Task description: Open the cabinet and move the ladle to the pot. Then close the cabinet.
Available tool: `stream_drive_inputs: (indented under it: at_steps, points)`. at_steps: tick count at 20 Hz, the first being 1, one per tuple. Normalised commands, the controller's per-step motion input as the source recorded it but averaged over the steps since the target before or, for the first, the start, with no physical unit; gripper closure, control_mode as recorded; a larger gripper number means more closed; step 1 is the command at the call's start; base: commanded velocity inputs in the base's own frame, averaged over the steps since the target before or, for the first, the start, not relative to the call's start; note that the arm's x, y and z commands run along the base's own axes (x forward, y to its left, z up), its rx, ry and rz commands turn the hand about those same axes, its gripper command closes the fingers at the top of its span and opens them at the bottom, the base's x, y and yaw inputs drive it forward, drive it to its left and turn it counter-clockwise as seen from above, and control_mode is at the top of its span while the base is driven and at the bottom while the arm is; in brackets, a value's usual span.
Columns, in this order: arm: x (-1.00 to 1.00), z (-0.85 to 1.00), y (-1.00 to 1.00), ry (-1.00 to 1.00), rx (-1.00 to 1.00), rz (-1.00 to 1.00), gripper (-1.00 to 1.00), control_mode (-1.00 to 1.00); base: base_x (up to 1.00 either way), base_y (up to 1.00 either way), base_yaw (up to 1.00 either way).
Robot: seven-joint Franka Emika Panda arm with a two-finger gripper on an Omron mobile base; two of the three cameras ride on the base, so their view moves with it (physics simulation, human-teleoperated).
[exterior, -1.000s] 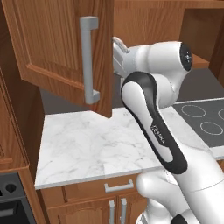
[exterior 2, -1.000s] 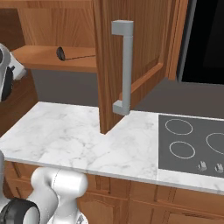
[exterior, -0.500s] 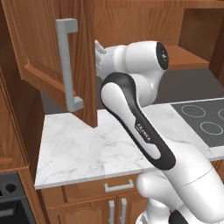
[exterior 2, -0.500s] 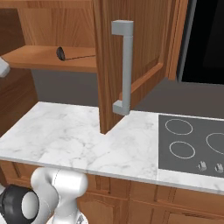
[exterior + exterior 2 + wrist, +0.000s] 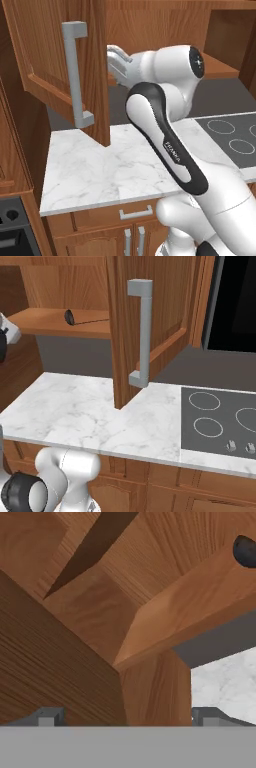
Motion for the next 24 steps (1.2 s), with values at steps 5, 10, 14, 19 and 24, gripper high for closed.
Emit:
stream_drive_inputs:
  at_steps: [5, 10, 14, 19, 24]
  points:
    - [0.0, 0.15, -0.87, -0.1, -0.26, -0.15, -1.0, -1.0, 0.0, 0.0, 0.0]
    - [0.05, 0.18, -0.78, -0.08, -0.26, -0.14, -1.0, -1.0, 0.0, 0.0, 0.0]
    - [0.19, 0.06, -0.62, -0.05, -0.25, -0.1, -1.0, -1.0, 0.0, 0.0, 0.0]
    - [0.25, -0.03, -0.5, -0.01, -0.21, -0.05, -1.0, -1.0, 0.0, 0.0, 0.0]
    - [0.26, -0.07, -0.12, 0.0, -0.1, -0.01, -1.0, -1.0, 0.0, 0.0, 0.0]
